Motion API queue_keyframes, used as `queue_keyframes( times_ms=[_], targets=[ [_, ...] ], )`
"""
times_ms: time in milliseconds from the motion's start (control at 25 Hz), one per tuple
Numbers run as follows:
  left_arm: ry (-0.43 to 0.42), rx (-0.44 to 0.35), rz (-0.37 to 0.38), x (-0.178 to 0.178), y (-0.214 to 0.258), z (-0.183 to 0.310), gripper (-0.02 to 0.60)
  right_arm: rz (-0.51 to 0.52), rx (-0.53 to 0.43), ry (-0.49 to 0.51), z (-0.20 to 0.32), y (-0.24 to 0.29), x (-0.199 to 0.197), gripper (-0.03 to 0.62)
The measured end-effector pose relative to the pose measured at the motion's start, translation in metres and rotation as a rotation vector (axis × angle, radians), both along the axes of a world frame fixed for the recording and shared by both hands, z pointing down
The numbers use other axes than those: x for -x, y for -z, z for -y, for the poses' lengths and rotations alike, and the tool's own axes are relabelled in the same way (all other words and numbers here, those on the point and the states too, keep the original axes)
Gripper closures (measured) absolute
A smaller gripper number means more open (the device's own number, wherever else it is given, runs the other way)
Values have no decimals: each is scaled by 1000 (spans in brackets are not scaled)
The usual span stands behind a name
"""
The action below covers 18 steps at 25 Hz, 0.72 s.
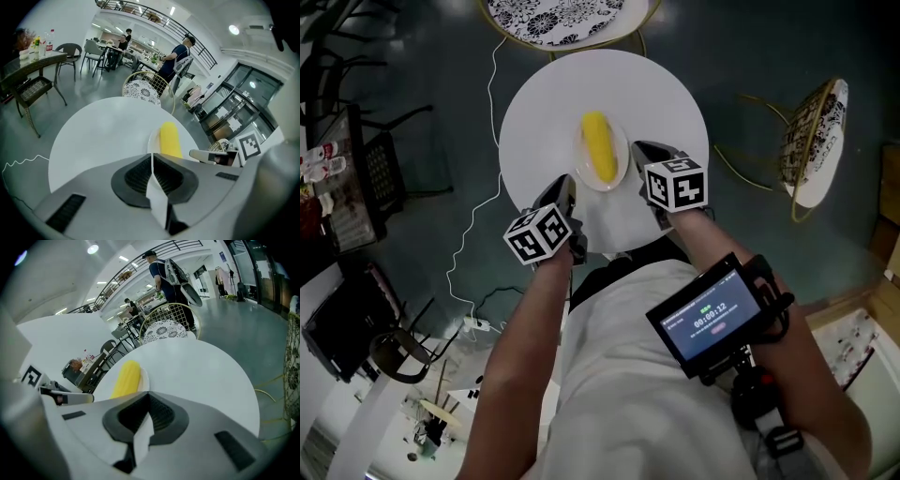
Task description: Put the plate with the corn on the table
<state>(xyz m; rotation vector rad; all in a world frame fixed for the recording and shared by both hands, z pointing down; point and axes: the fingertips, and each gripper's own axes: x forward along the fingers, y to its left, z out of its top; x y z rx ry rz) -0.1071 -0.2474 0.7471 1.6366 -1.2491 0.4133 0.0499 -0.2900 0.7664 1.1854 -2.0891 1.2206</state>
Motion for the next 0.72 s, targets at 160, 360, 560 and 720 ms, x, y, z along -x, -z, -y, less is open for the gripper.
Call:
queue_keyframes(
  times_ms=[160,360,560,720],
  targets=[
    [-18,-30,1,5,17,-11,575,13,-8,17,-13,14,9,585],
    [-6,-45,-27,18,37,-45,575,39,-17,15,-41,37,18,585],
    [-15,-72,-37,30,50,-68,575,54,-40,5,-57,57,22,586],
    [-91,-99,-25,29,61,-86,575,60,-51,17,-76,72,23,586]
  ],
)
